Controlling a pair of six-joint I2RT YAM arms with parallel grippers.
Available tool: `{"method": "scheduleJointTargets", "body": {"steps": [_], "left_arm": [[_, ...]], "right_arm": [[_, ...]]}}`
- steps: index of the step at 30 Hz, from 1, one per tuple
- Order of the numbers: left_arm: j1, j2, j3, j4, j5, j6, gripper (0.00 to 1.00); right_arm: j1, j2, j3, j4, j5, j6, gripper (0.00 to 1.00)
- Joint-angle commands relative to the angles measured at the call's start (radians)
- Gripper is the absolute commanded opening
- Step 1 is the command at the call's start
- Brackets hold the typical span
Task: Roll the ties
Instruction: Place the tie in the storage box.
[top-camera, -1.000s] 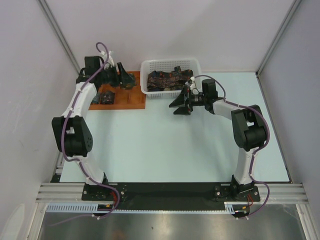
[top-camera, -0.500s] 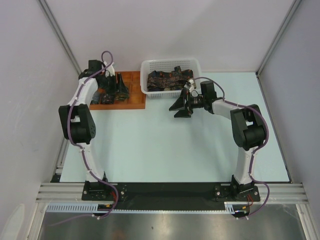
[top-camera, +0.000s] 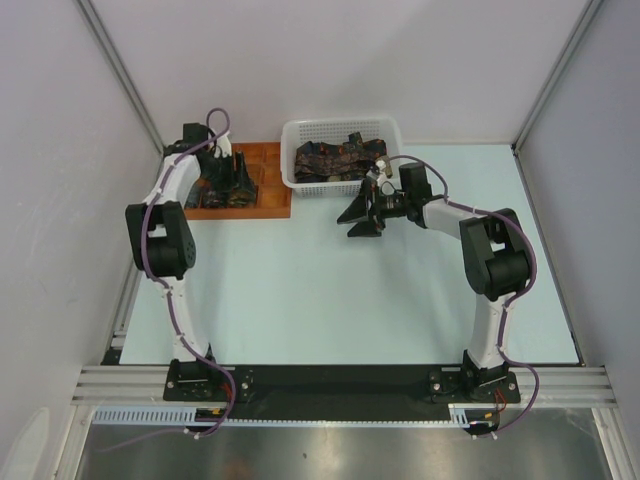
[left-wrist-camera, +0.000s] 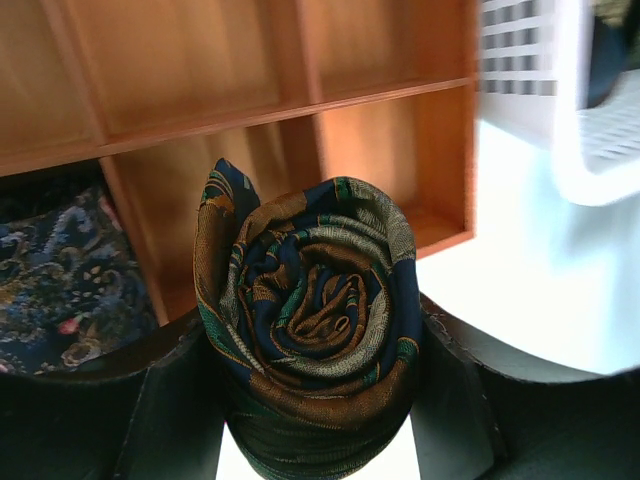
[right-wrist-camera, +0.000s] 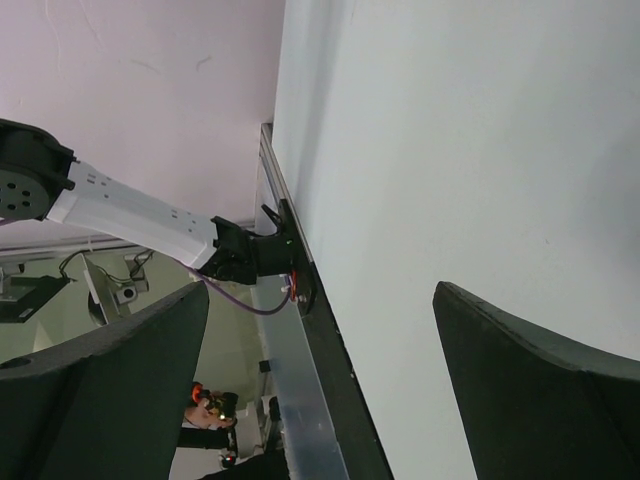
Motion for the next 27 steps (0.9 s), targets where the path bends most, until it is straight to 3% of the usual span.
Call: {"method": "scheduleJointTargets", "body": {"steps": [1,7,22,27], "left_arm": [[-0.016,0.013,0.055,-0.007,-0.112,0.010,0.00],[-0.044,0.079,0.129,-0.052,-0.274,0.005,0.00],[-0.104,0.168,0.218,-0.037,-0.367,-0.002,0.15],[-0.104,0.172,0.212,-0.041,-0.384,-0.008,0.24]], "right_arm": [[0.012,0.015,0.039,-0.006,-0.003,-0.023,1.00],[0.016,0.012,0.037,-0.017,0.000,-0.031,1.00],[0.006,0.012,0.034,-0.031,-0.001,-0.041,1.00],[-0.002,0.007,0.030,-0.044,0.000,-0.052,1.00]]}}
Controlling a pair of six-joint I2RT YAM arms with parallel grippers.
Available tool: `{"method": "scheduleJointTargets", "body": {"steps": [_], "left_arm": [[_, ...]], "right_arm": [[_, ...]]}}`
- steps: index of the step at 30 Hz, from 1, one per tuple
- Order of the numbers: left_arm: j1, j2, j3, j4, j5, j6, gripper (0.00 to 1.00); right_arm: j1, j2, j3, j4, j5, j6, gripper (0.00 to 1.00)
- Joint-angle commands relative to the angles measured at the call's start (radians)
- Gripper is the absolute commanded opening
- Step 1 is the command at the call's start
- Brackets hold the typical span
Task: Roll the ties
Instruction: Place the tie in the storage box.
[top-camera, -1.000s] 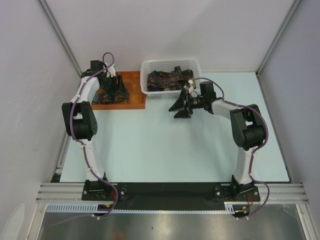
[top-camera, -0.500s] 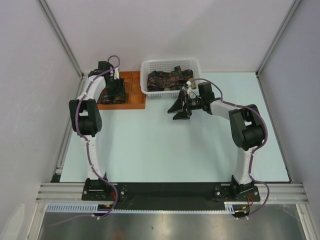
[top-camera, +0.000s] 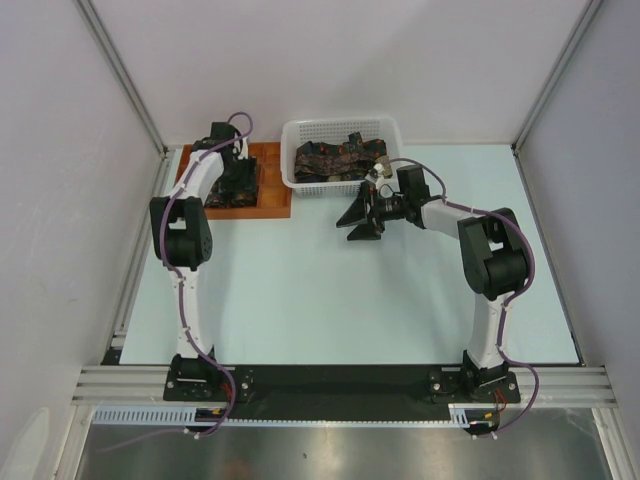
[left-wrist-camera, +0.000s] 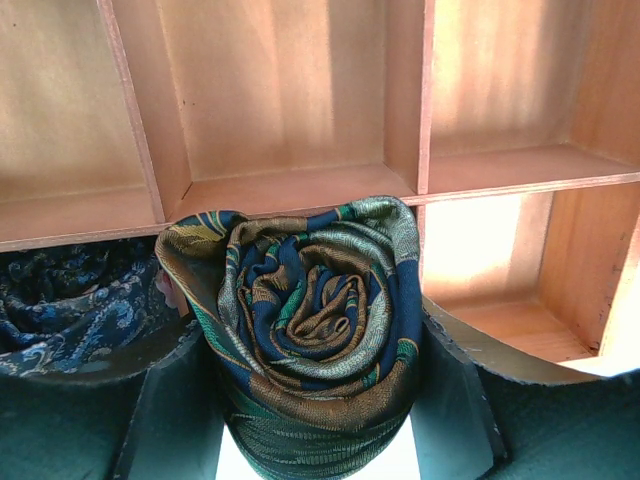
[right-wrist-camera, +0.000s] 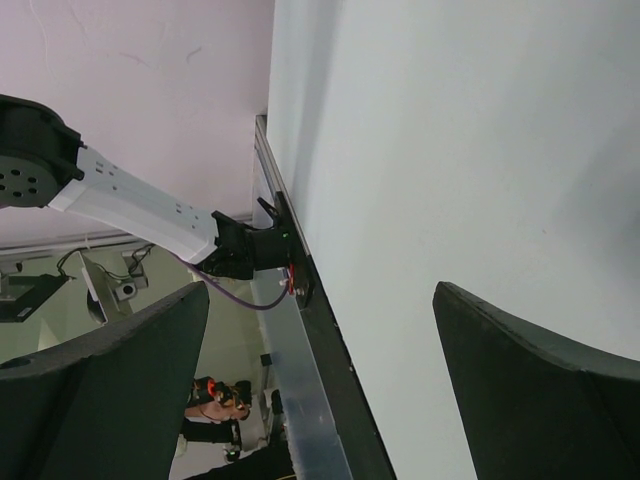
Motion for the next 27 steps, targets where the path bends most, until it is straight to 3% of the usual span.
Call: {"method": "scheduleJointTargets", "body": {"steps": [1,7,27], "left_arm": [[-0.005,0.003,0.035,0.014,-0.020,-0.004,0.27],[-0.006,-0.019,0.032,0.013,-0.011,-0.001,0.48],[-0.006,-0.071,0.035,0.021,0.003,-0.002,0.76]], "right_arm": [[-0.007,-0.004,0.026,-0.008,-0.002,-0.030,1.00],[-0.009,-0.003,0.028,-0.007,-0.004,-0.027,1.00],[0.002,-0.004,0.026,0.004,-0.007,-0.019,1.00]]}}
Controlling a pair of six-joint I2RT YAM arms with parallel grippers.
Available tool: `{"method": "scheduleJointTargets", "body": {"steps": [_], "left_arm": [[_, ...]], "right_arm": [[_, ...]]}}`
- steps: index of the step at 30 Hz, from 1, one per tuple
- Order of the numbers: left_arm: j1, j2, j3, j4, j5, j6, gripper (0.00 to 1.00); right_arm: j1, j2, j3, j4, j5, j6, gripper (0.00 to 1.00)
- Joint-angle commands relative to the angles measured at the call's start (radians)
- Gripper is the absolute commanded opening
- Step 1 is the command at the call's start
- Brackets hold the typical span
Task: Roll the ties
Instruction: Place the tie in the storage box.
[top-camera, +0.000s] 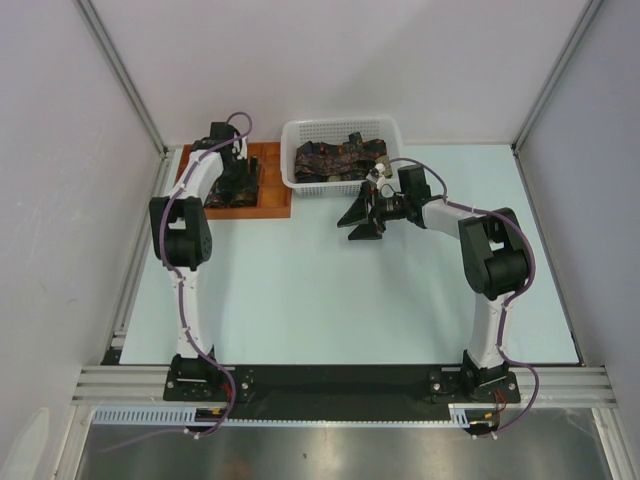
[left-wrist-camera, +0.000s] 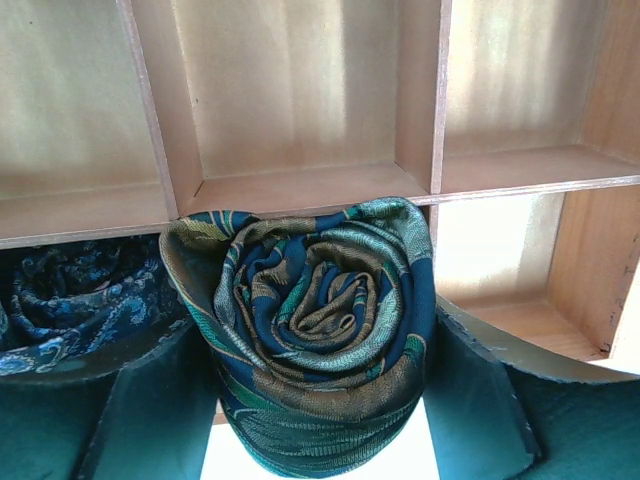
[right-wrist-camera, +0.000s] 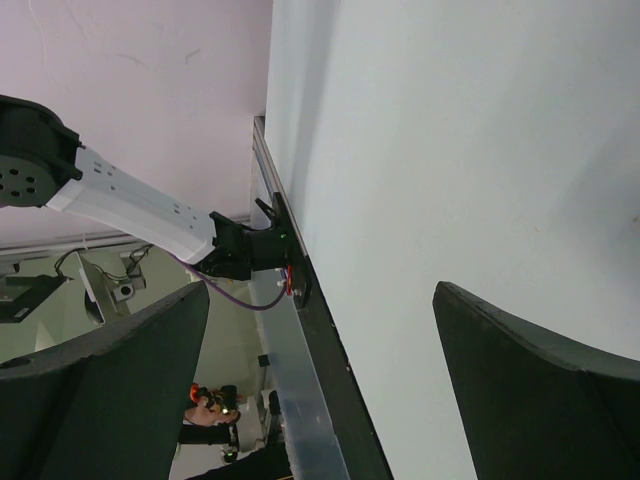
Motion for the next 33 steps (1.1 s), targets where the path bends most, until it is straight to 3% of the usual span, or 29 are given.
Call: {"method": "scheduleJointTargets", "body": {"steps": [1,15,19,33], "left_arm": [[-0.007,-0.075,0.034,0.023,0.020,-0.004,0.78],[-0.012,-0.106,0.046,0.026,0.032,-0.004,0.85],[-0.013,-0.109,0.043,0.026,0.026,-0.003,0.93],[-0.013,-0.138,0.049,0.045,0.063,0.017,0.94]], "right_arm": [[0.008,-0.006,0.026,0.013,-0.008,-0.005,1.00],[0.012,-0.004,0.025,0.033,-0.013,0.015,1.00],[0.012,-0.004,0.026,0.033,-0.014,0.017,1.00],[0.011,-0.006,0.018,0.052,-0.021,0.029,1.00]]}}
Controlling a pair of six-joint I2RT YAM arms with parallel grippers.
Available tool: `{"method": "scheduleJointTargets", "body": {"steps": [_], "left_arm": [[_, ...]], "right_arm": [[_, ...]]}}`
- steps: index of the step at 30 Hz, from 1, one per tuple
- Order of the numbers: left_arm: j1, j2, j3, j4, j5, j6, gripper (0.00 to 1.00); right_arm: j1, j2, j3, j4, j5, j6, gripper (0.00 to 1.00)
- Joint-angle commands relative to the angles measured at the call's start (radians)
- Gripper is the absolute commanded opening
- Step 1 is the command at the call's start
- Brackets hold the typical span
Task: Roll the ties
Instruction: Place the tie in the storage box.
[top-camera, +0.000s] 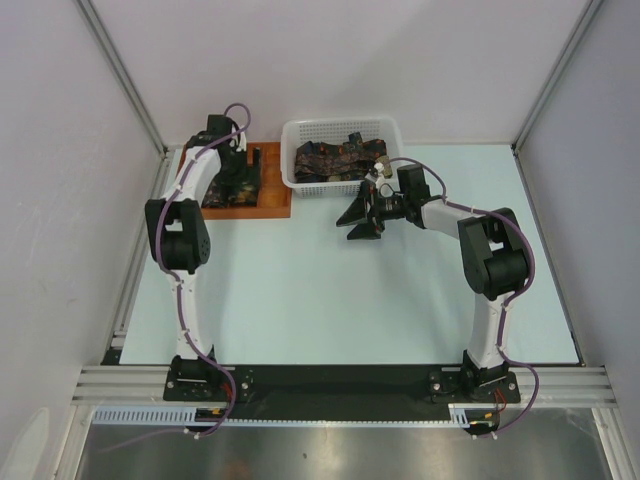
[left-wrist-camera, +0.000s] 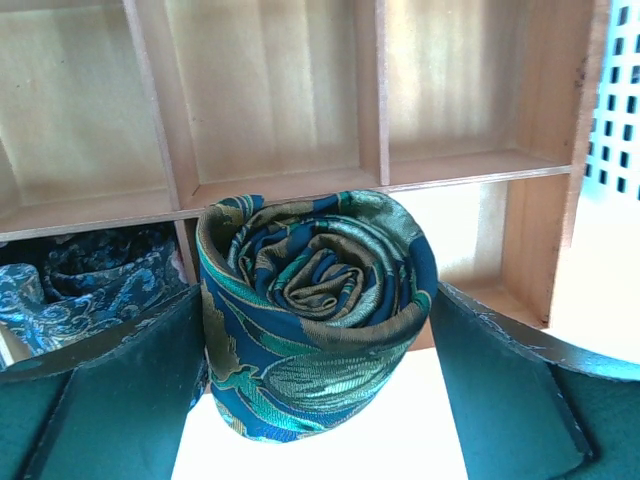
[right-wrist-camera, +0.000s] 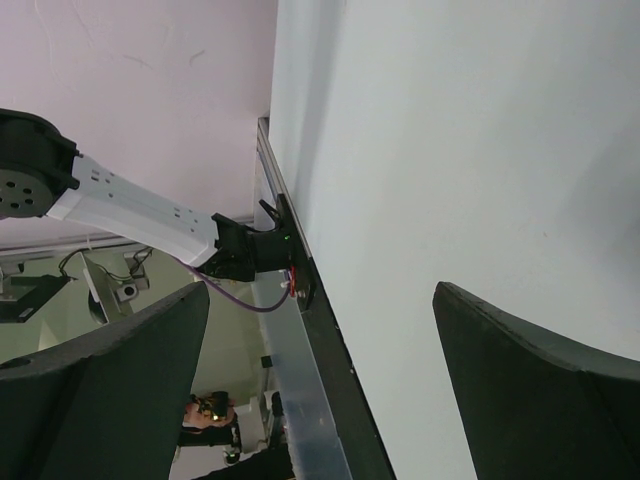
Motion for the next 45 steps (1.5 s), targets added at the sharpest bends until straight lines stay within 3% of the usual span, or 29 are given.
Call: {"method": "scheduleJointTargets", "body": {"steps": [1,26,35,45], "left_arm": [[-0.007,-0.085,0.048,0.034,0.047,0.013,0.94],[0.018,-0.076,-0.098,0.035,0.122,-0.078,0.92],[0.031,-0.131,-0.068,0.034,0.088,-0.051,1.00],[0.013,-0.165,-0.072,0.015,-0.001,-0.041,0.99]], "right_arm": [[0.006,-0.007,0.017,0.033,-0.021,0.008,1.00],[-0.008,0.000,0.018,0.033,-0.020,0.011,1.00],[-0.007,0.014,0.025,0.063,-0.026,0.039,1.00],[-0.002,0.019,0.032,0.069,-0.027,0.042,1.00]]}}
